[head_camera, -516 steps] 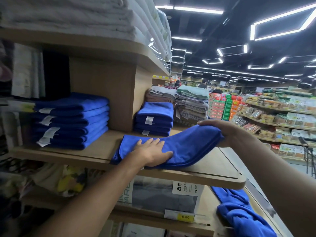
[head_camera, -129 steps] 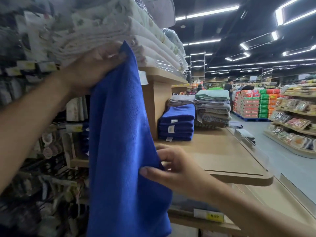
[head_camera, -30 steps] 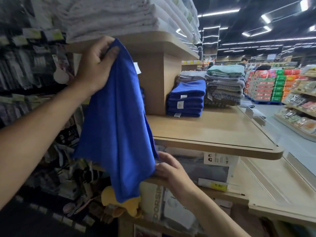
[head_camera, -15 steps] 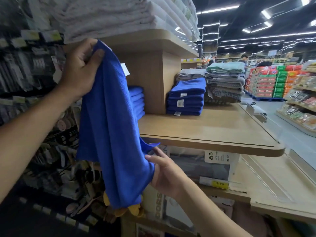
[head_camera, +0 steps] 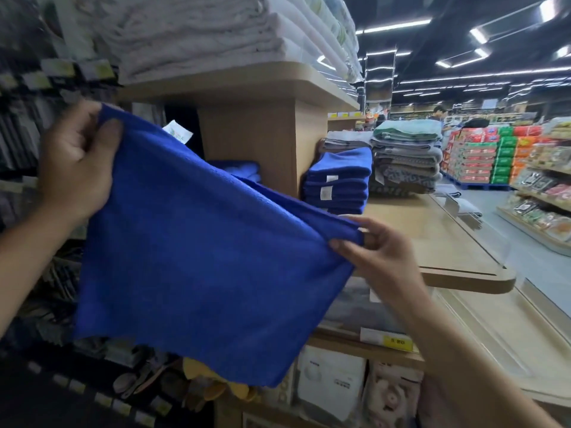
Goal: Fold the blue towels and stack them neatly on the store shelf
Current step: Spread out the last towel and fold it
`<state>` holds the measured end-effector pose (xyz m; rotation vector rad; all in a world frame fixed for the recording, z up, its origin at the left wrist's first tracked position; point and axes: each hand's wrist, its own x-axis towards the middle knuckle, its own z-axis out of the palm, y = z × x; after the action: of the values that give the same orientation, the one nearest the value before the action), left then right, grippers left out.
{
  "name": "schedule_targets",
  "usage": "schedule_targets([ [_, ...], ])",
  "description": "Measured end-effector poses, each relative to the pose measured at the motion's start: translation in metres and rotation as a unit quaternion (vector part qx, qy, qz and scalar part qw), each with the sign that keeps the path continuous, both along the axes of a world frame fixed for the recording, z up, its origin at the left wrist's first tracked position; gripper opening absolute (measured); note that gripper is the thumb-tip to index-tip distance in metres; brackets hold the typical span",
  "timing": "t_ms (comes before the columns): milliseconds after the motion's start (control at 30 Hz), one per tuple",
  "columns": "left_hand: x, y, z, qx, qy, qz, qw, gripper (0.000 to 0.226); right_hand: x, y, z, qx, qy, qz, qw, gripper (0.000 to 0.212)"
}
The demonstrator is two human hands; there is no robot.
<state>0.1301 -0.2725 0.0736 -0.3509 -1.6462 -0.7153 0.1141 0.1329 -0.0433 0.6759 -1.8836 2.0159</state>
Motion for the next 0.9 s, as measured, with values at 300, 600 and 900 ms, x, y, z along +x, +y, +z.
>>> schedule_targets([
  [300, -0.025, 0.07, -0.008, 0.155, -0.046, -0.205, 0.965, 0.034, 0.043, 0.103, 0.125, 0.064, 0.103, -0.1, 0.988, 0.016],
  [600, -0.138, 0.181, -0.07, 0.205, -0.237, -0.178, 0.933, 0.016, -0.082, 0.144, 0.075, 0.123, -0.057, -0.178, 0.975, 0.044],
  [900, -0.206, 0.193, -0.125, 0.063, -0.375, -0.038, 0.924, 0.015, -0.162, 0.165, 0.012, 0.228, -0.187, -0.237, 0.926, 0.061],
])
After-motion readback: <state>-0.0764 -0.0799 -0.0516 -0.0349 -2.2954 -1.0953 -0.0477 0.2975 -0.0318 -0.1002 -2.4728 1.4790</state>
